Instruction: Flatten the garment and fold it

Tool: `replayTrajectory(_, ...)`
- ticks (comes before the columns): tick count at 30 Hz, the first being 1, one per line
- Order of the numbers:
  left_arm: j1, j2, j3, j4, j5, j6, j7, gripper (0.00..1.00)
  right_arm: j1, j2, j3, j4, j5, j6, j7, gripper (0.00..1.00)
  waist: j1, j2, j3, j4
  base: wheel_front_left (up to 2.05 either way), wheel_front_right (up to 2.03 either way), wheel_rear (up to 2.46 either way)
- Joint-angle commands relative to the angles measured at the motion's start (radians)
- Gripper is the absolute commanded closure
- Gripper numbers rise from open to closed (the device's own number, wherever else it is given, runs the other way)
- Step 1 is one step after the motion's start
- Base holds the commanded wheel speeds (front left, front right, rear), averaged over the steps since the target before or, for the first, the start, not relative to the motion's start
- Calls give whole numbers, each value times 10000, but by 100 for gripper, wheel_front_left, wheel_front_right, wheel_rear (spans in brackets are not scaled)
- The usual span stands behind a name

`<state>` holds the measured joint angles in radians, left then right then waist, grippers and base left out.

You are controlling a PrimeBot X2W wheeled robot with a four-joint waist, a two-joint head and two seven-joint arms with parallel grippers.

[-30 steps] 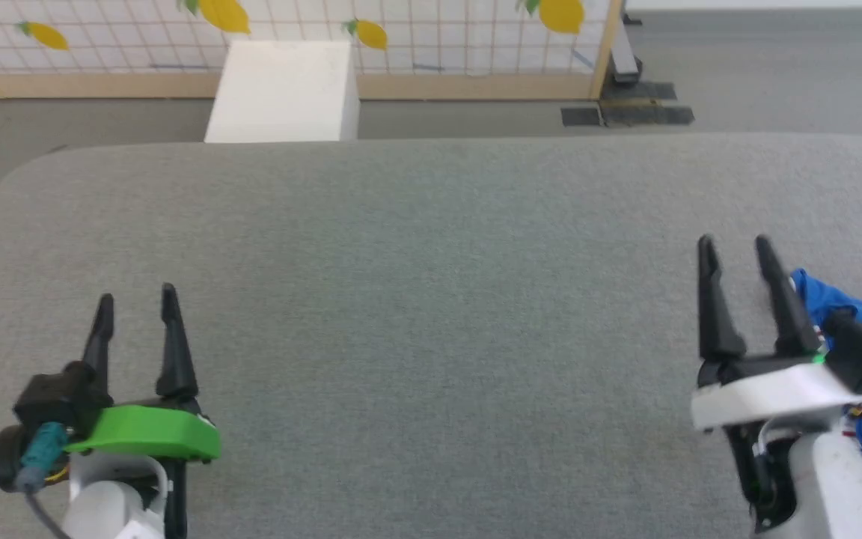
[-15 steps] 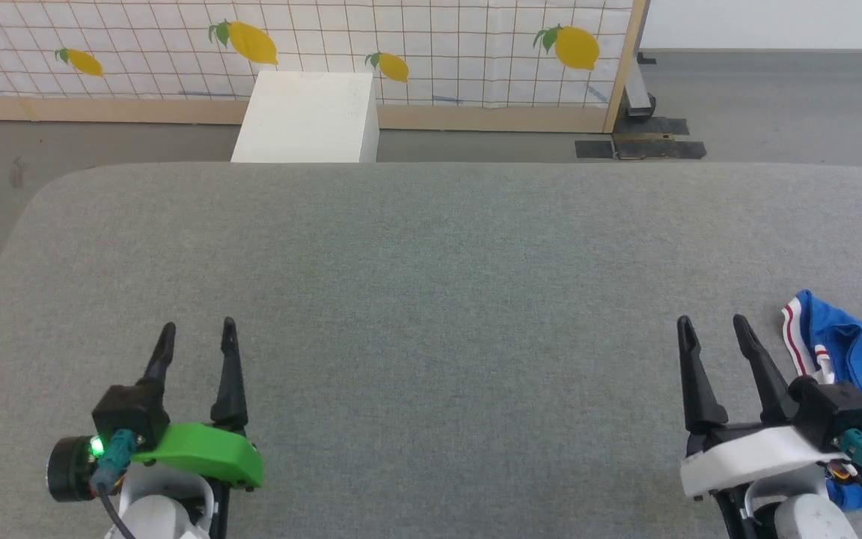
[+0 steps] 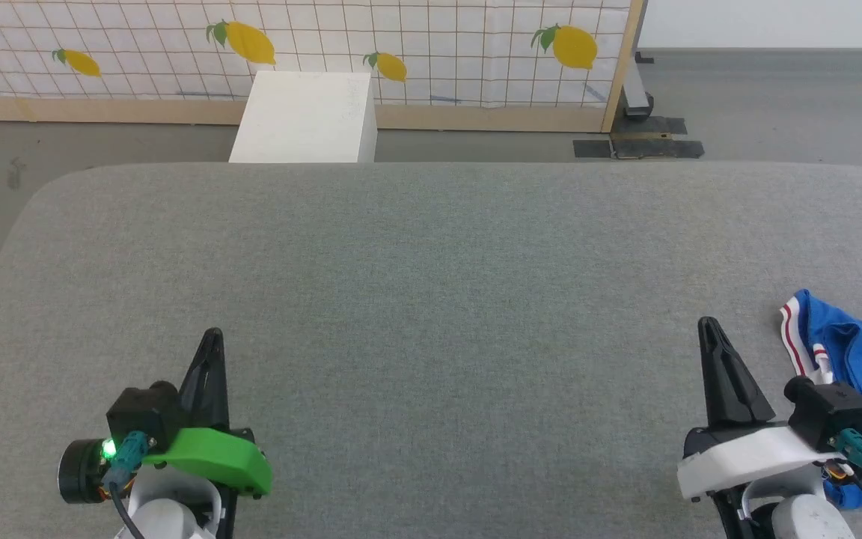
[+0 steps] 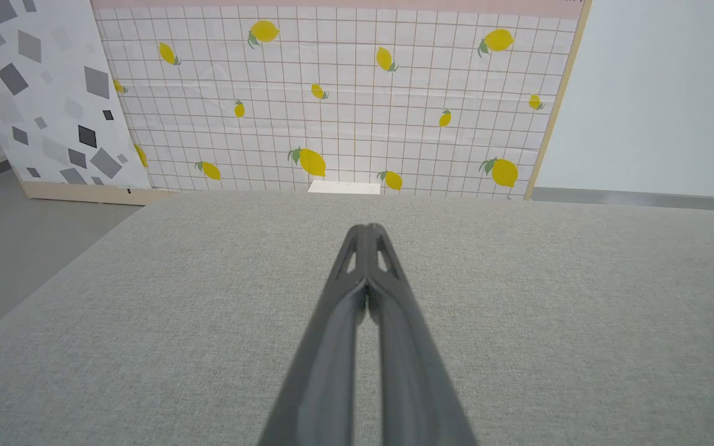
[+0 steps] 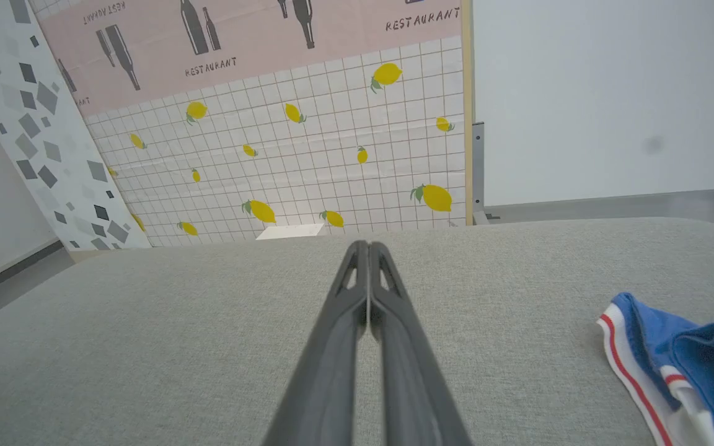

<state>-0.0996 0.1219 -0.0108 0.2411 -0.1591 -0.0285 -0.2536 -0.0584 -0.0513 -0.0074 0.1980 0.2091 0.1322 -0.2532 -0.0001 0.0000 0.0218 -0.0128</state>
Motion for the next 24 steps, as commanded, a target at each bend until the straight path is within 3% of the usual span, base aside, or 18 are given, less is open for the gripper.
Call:
replayTrajectory(1,37,-27,11,-81,57,11,65,100,22,0,3,-61,-72,-1,72,100,1,0,-3,2,0,0,0)
replayTrajectory(24,218,-157,30,-521,347,62,531,100,128,2,16,-423,-453,-3,537,100,1,0,-43,26,0,0,0)
